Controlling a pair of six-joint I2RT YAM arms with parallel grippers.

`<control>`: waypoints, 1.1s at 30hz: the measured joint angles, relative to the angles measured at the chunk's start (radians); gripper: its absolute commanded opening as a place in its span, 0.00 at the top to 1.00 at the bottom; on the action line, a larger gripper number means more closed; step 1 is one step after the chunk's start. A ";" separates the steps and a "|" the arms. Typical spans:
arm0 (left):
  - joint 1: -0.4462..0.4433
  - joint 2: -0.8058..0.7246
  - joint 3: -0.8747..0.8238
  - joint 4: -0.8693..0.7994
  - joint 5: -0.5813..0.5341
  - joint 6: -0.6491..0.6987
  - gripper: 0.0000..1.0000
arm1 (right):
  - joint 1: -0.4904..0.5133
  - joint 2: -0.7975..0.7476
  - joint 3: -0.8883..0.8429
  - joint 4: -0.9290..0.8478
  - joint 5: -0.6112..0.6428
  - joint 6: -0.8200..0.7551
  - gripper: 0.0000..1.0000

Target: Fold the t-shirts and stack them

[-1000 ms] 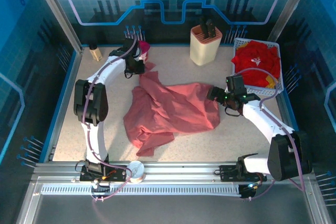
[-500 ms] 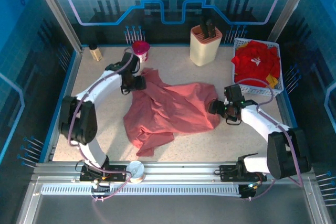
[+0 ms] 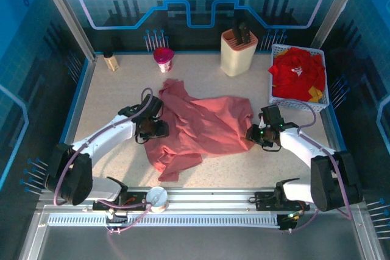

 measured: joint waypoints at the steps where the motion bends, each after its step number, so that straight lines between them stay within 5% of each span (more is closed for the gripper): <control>1: 0.000 -0.003 -0.008 0.000 0.000 -0.002 0.48 | 0.000 0.001 0.001 0.000 -0.002 0.002 0.90; 4: -0.001 0.004 -0.020 0.003 0.000 -0.002 0.48 | 0.005 0.000 0.010 -0.002 -0.002 0.011 1.00; 10: -0.002 0.021 -0.022 0.022 0.001 -0.002 0.48 | 0.034 -0.024 0.057 -0.042 0.027 0.019 1.00; 11: -0.002 0.021 -0.022 0.024 0.001 -0.002 0.49 | 0.037 -0.031 0.063 -0.048 0.035 0.019 0.95; 13: -0.002 0.021 -0.022 0.026 0.001 -0.002 0.49 | 0.038 -0.043 0.068 -0.063 0.060 0.024 0.50; 15: -0.002 0.021 -0.022 0.027 0.004 -0.002 0.49 | 0.038 -0.048 0.068 -0.080 0.082 0.026 0.19; 18: -0.002 0.021 -0.022 0.029 0.004 -0.001 0.49 | 0.035 -0.048 0.058 -0.088 0.092 0.034 0.09; 25: -0.002 0.023 -0.022 0.047 0.020 -0.001 0.49 | 0.026 -0.007 -0.005 -0.060 0.053 0.057 0.36; 33: -0.002 0.037 -0.022 0.051 0.031 -0.001 0.49 | 0.034 0.040 -0.004 -0.005 0.031 0.081 0.95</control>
